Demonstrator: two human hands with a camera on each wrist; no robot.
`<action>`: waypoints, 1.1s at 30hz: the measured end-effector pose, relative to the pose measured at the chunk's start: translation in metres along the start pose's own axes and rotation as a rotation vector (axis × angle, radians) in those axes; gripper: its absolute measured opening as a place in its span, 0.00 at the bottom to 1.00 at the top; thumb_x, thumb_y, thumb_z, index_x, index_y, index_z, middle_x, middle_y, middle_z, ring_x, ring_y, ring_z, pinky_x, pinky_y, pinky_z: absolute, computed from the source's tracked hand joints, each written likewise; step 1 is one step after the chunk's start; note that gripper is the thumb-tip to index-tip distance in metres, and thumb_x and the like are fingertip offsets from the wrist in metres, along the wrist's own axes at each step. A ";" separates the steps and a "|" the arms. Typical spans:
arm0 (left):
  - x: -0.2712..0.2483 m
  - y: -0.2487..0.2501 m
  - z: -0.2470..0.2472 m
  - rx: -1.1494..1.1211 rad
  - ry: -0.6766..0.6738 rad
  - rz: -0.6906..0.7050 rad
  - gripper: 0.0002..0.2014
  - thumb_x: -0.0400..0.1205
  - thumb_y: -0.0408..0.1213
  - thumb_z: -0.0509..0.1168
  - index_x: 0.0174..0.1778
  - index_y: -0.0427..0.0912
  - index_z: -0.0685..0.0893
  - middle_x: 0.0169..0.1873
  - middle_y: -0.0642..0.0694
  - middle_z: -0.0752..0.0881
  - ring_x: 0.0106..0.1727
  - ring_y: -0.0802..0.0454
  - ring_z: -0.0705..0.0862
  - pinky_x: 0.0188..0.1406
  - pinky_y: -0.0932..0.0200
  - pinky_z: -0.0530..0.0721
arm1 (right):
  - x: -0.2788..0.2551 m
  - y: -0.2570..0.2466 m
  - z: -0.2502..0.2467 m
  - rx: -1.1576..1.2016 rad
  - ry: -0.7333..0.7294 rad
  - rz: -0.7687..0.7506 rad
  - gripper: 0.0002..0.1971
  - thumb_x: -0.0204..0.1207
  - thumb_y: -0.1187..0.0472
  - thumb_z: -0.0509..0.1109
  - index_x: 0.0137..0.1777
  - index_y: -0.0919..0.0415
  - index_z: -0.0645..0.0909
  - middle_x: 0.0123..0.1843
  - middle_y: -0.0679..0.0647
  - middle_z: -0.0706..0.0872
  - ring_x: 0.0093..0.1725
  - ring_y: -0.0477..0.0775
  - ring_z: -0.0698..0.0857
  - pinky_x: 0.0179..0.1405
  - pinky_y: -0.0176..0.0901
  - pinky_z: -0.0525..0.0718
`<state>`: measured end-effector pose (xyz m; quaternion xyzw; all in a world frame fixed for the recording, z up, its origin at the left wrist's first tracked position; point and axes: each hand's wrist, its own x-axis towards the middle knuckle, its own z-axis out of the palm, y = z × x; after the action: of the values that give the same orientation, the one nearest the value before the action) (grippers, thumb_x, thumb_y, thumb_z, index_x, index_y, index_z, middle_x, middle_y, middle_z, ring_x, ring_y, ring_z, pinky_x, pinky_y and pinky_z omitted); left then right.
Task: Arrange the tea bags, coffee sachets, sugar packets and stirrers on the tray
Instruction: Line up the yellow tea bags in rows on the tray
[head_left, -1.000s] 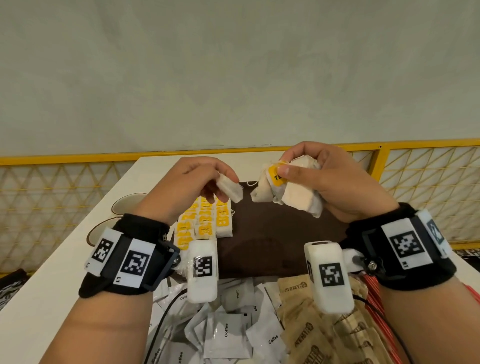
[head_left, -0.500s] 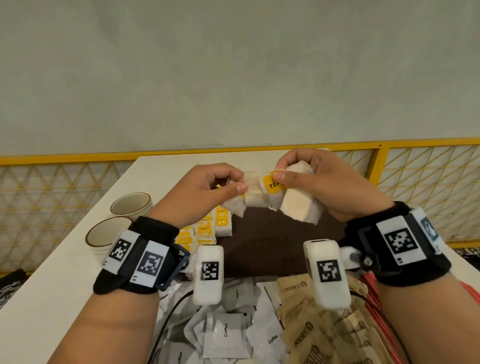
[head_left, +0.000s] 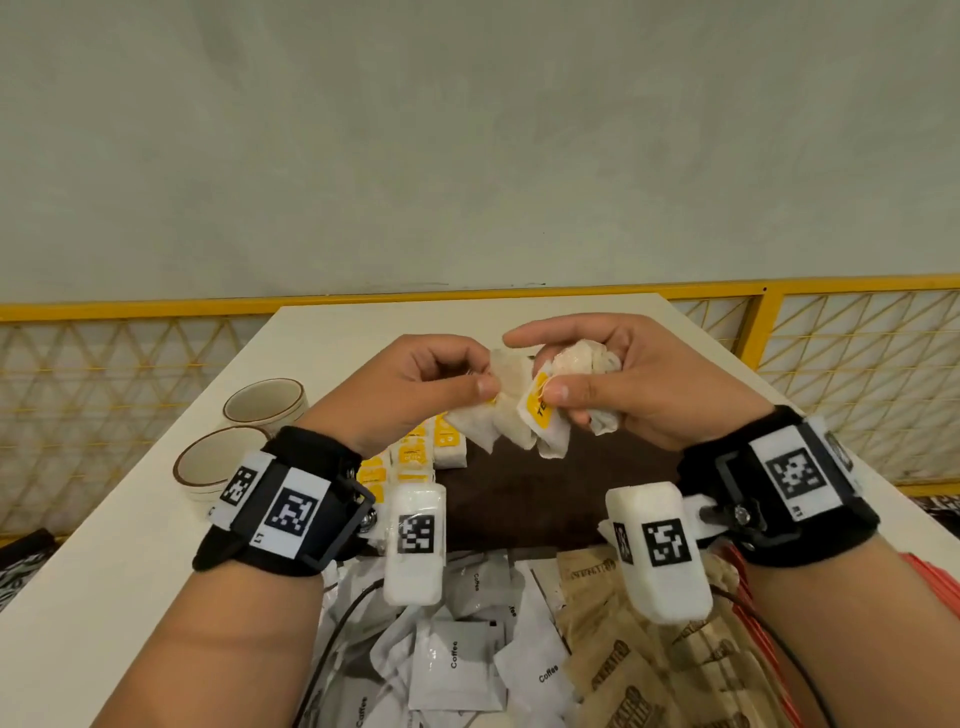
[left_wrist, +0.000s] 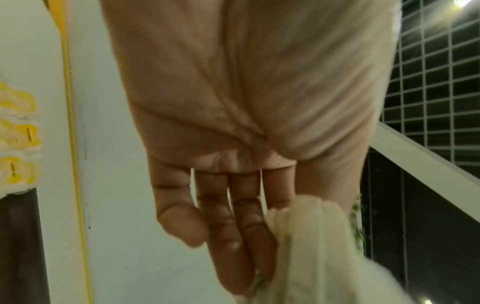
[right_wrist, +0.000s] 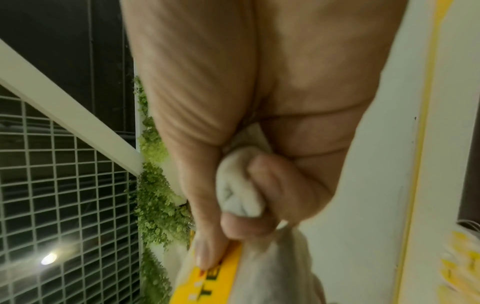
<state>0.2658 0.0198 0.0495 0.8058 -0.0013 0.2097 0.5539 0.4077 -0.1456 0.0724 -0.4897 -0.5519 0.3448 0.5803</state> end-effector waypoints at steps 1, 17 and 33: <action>0.000 0.001 0.003 0.030 -0.013 0.004 0.07 0.72 0.44 0.71 0.38 0.44 0.88 0.37 0.43 0.84 0.43 0.52 0.81 0.47 0.59 0.79 | 0.001 0.001 0.003 -0.022 -0.005 0.000 0.20 0.65 0.71 0.73 0.58 0.58 0.86 0.38 0.52 0.87 0.26 0.44 0.79 0.31 0.31 0.82; 0.004 0.009 0.008 0.170 0.108 0.067 0.05 0.77 0.34 0.71 0.45 0.49 0.89 0.45 0.37 0.87 0.47 0.36 0.83 0.51 0.41 0.82 | -0.001 -0.010 0.010 -0.661 0.128 -0.006 0.01 0.76 0.62 0.74 0.45 0.56 0.85 0.36 0.47 0.85 0.30 0.38 0.80 0.31 0.24 0.74; 0.013 0.000 0.015 -0.089 0.346 -0.060 0.08 0.81 0.23 0.63 0.41 0.40 0.80 0.33 0.46 0.82 0.30 0.58 0.82 0.29 0.64 0.82 | 0.008 0.003 0.008 -0.123 0.251 0.050 0.11 0.75 0.72 0.70 0.55 0.61 0.84 0.34 0.58 0.86 0.31 0.47 0.84 0.39 0.46 0.84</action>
<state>0.2823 0.0093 0.0498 0.7321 0.1087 0.3281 0.5869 0.4012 -0.1356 0.0713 -0.5770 -0.4828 0.2609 0.6049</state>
